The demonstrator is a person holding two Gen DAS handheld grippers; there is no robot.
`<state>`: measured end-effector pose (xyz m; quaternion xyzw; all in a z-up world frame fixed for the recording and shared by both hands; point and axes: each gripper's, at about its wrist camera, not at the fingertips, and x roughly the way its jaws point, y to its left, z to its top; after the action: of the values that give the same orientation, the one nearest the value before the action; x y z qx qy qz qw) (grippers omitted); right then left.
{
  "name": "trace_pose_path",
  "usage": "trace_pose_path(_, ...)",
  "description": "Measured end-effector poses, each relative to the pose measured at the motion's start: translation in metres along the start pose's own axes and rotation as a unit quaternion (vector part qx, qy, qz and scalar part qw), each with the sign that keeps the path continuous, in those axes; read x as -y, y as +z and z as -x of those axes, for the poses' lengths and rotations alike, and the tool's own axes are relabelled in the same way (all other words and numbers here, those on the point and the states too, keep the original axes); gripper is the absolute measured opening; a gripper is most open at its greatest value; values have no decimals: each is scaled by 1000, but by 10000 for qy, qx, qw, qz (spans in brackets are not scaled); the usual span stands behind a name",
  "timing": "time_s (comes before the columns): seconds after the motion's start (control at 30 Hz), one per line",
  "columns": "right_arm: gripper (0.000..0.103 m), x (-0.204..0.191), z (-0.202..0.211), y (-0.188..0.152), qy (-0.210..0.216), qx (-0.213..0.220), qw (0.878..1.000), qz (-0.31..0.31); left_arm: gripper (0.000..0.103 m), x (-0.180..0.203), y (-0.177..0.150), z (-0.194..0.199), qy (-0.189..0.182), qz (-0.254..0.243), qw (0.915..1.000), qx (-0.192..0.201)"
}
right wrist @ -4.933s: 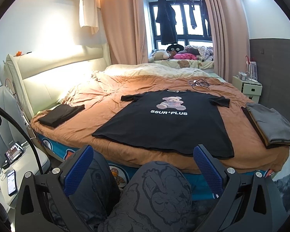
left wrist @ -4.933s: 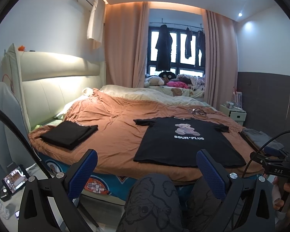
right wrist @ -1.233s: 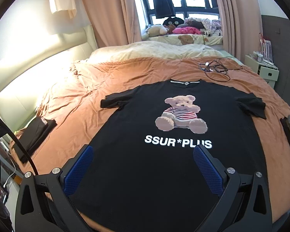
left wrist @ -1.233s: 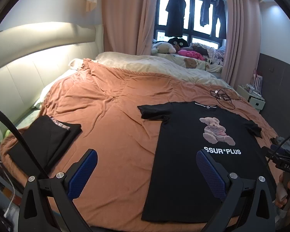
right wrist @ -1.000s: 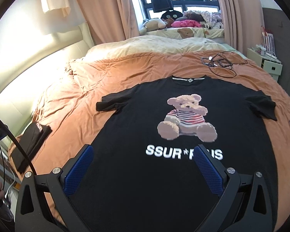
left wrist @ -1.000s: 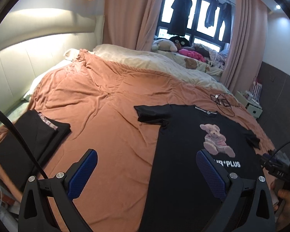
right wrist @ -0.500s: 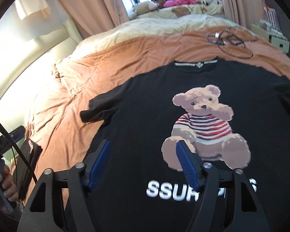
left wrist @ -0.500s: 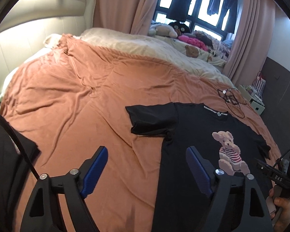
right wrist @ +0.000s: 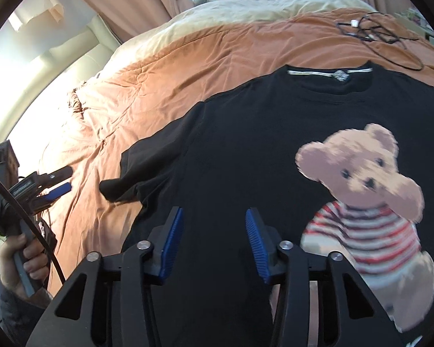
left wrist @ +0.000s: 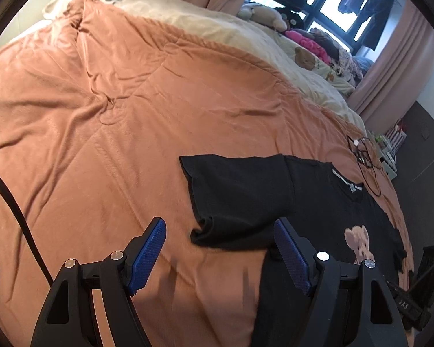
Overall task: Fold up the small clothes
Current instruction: 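Grasp the sleeve edge with the left tool and lift it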
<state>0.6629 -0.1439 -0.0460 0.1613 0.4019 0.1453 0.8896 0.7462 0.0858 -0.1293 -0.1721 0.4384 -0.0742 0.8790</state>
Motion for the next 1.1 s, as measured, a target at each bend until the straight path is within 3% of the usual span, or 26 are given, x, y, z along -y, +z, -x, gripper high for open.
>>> trace_pose_path(0.2, 34, 1, -49, 22, 143, -127, 9998, -34, 68, -10, 20, -49, -23, 121, 9993, -354)
trace_pose_path(0.37, 28, -2, -84, 39, 312, -252, 9991, -117, 51, -20, 29, -92, 174, 142, 9975, -671)
trace_pose_path(0.47, 23, -3, -101, 48, 368, -294, 9987, -179, 45, -25, 34, -112, 192, 185, 9962, -829)
trace_pose_path(0.57, 15, -2, -116, 53, 462, -375, 9976, -353, 23, -27, 37, -123, 270, 170, 9957, -867)
trace_pose_path(0.67, 8, -1, -130, 52, 645, -502, 9952, -539, 9, -23, 42, -123, 294, 64, 9959, -854)
trace_pose_path(1.1, 7, -15, -173, 47, 1080, -812, 9886, -662, 6, 44, 80, -51, 117, -693, 9970, -323)
